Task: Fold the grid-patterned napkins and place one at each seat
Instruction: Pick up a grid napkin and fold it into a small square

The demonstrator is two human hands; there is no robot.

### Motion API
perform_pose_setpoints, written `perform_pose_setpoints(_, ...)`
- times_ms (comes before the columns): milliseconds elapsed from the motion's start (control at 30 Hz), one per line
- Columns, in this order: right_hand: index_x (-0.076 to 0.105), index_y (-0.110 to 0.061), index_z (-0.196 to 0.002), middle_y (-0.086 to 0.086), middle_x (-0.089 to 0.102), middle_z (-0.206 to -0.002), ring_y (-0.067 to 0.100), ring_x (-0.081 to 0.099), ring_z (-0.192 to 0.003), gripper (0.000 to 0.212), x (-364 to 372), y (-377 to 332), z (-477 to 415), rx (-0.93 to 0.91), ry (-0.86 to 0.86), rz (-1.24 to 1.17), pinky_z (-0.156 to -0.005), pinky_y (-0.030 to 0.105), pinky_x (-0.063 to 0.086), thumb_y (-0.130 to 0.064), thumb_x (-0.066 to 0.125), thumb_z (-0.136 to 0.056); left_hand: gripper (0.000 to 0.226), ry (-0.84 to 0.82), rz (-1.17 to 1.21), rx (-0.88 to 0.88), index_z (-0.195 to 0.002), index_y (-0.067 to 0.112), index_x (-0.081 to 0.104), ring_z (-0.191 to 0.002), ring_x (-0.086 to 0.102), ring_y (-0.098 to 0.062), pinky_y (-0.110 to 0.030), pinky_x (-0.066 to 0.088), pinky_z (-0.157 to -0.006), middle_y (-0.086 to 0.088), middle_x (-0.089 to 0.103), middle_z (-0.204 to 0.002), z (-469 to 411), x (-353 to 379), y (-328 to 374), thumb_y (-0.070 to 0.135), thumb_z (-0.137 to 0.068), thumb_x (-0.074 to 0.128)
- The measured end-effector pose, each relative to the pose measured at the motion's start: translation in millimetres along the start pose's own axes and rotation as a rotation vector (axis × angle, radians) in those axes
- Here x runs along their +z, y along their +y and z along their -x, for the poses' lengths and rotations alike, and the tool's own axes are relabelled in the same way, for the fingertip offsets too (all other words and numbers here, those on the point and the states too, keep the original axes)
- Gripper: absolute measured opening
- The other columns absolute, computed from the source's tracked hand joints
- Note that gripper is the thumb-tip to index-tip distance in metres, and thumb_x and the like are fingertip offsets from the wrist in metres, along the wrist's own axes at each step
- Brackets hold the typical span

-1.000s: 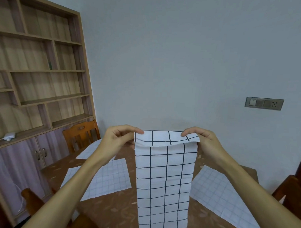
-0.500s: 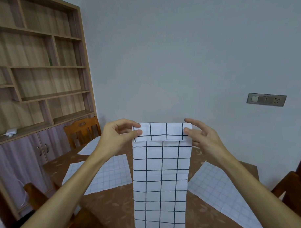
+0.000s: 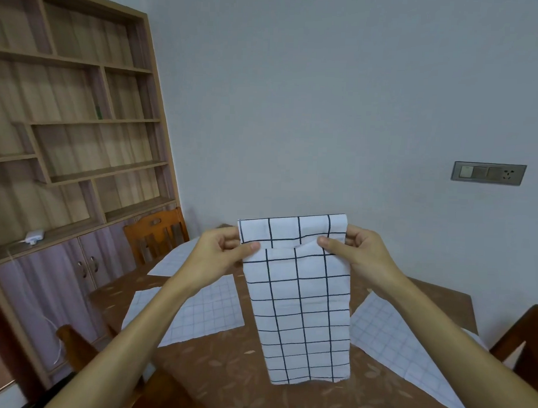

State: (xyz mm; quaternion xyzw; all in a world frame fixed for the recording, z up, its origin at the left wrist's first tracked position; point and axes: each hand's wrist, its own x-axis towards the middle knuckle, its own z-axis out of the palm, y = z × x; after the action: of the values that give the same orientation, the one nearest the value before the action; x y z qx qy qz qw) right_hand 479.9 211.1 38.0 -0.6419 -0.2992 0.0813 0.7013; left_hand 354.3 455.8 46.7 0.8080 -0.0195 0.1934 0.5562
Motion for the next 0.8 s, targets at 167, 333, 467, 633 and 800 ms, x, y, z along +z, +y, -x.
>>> perform_pose_setpoints(167,0.075,-0.007,-0.108,0.006,0.08,-0.097,0.014,0.076,-0.085,0.021,-5.1,-6.1,-3.7,-0.093,-0.001,0.044,-0.07,0.017,0.056,-0.003,0.072,-0.087,0.027,0.007,-0.06,0.065,-0.121,0.017,0.071,-0.07,0.068,-0.041,-0.039,0.062,-0.067,-0.016,0.078,-0.088,-2.2,-2.9,3.0,0.015,-0.095,0.064)
perform_pose_setpoints(333,0.077,-0.005,-0.101,-0.001,0.079,-0.097,0.007,0.073,-0.086,0.023,-14.4,-16.4,-4.2,-0.156,-0.003,0.164,-0.073,0.017,0.058,0.01,0.066,-0.086,0.023,0.043,-0.062,0.132,-0.111,0.01,0.074,-0.086,0.073,-0.034,-0.034,0.063,-0.072,-0.008,0.078,-0.098,-6.0,-6.6,9.9,0.003,-0.092,0.066)
perform_pose_setpoints(467,0.078,-0.008,-0.088,-0.005,0.079,-0.092,0.008,0.074,-0.088,0.026,-19.6,-22.2,-2.7,-0.154,-0.021,0.202,-0.072,0.017,0.056,0.011,0.062,-0.089,0.024,0.081,-0.04,0.118,-0.104,0.011,0.077,-0.101,0.073,-0.02,-0.034,0.061,-0.082,-0.002,0.078,-0.107,-7.6,-10.7,8.7,-0.003,-0.095,0.059)
perform_pose_setpoints(633,0.079,-0.007,-0.086,0.003,0.079,-0.091,0.027,0.072,-0.093,0.029,-22.3,-23.7,-1.3,-0.132,-0.009,0.203,-0.073,0.015,0.056,0.007,0.055,-0.094,0.035,0.12,0.057,0.062,-0.088,0.012,0.08,-0.098,0.072,-0.023,-0.03,0.06,-0.079,-0.006,0.078,-0.1,-3.7,-12.1,10.7,-0.006,-0.097,0.051)
perform_pose_setpoints(800,0.081,-0.008,-0.088,-0.002,0.078,-0.087,0.019,0.07,-0.093,0.038,-19.5,-26.1,3.6,-0.111,-0.035,0.238,-0.084,0.021,0.056,0.002,0.045,-0.096,0.024,0.155,0.076,0.063,-0.089,0.01,0.08,-0.095,0.072,-0.024,-0.033,0.059,-0.084,-0.008,0.078,-0.096,-2.1,-11.9,12.6,0.003,-0.095,0.059)
